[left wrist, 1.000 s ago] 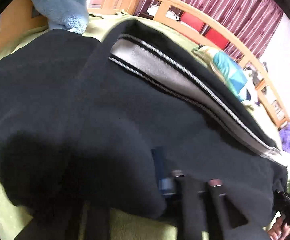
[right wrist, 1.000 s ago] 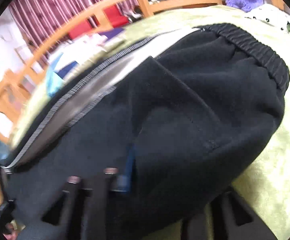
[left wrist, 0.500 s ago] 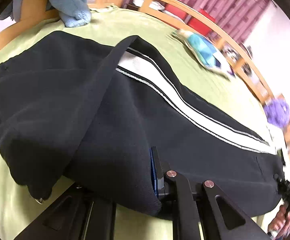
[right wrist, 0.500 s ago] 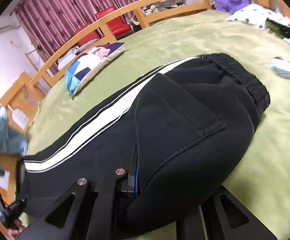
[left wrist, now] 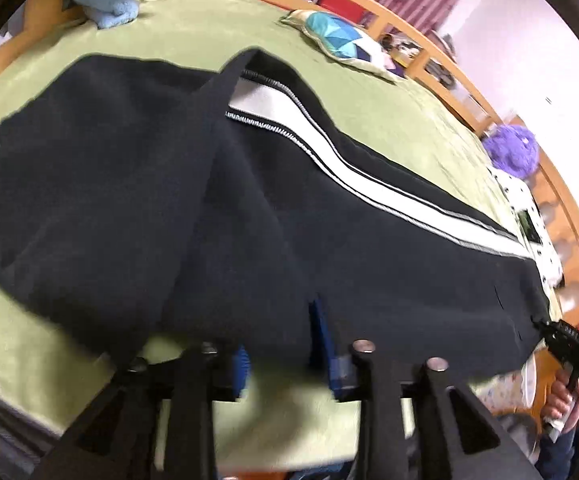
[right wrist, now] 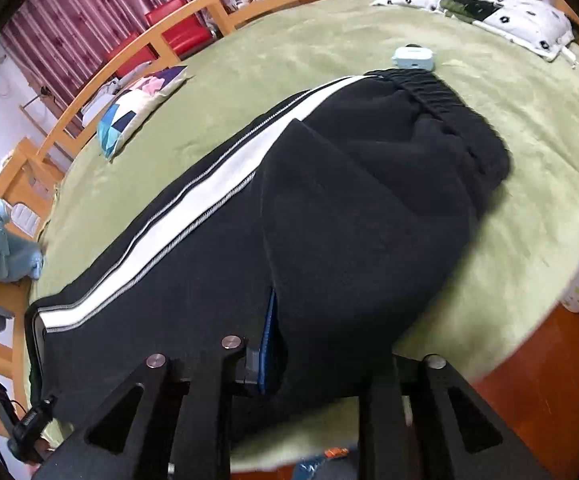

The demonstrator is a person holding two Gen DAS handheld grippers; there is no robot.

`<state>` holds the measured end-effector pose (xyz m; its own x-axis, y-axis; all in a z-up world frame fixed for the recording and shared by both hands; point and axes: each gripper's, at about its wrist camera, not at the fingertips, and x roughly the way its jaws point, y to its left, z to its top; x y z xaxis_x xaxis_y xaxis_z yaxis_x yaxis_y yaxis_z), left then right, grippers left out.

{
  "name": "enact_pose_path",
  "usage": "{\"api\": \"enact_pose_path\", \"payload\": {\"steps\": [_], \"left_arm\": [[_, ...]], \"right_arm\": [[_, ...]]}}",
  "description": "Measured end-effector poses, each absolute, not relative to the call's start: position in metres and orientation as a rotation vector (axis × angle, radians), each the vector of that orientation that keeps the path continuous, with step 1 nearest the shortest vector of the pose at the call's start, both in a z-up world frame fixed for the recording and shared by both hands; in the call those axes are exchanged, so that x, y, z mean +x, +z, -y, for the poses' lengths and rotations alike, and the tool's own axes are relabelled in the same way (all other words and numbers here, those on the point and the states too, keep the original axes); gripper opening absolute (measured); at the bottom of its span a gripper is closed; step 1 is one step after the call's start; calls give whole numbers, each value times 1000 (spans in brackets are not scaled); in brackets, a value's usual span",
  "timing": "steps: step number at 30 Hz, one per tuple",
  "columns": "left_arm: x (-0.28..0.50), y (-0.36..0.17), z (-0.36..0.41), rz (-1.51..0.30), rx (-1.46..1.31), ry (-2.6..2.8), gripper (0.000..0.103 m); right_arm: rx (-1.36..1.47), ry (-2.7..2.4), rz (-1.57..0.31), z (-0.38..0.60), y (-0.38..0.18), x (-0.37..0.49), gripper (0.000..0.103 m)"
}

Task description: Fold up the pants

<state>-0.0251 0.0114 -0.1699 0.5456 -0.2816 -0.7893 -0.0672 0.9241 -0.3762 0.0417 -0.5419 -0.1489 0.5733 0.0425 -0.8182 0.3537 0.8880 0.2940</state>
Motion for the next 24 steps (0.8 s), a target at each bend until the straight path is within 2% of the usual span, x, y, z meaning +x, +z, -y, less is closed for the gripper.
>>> {"api": "enact_pose_path", "payload": {"steps": [2,5,7,8,13,19,21,22,24], "left_arm": [[-41,-156,-12,-969,-288,-145,46],[-61,-139,-18,-896,-180,-103,55],[-64,-129,-27,-822,-159,-52,62],[-60,-126,-32,-811,-159,-40,62],[-29,-131,-43,-837,-166,-6,62],[3,-169,-34,-912,-109,60,62],[8,-173,-37,-891,-69,90,36],[10,-168,-41,-868,-67,61,11],[16,-152,-53,-818,-79,84,9]], "right_arm": [[402,-226,-922,529,-137,19,28],[358,-249,-859,513,-123,-5,29],[343,-229,-805,502,-113,-13,37],[324,-212,-780,492,-107,-11,42],[287,-127,-716,452,-92,19,43],[339,-29,-715,417,-107,55,43],[361,-19,-772,410,-120,64,43],[367,-9,-789,408,-122,67,43],[362,0,-791,406,-121,69,43]]}}
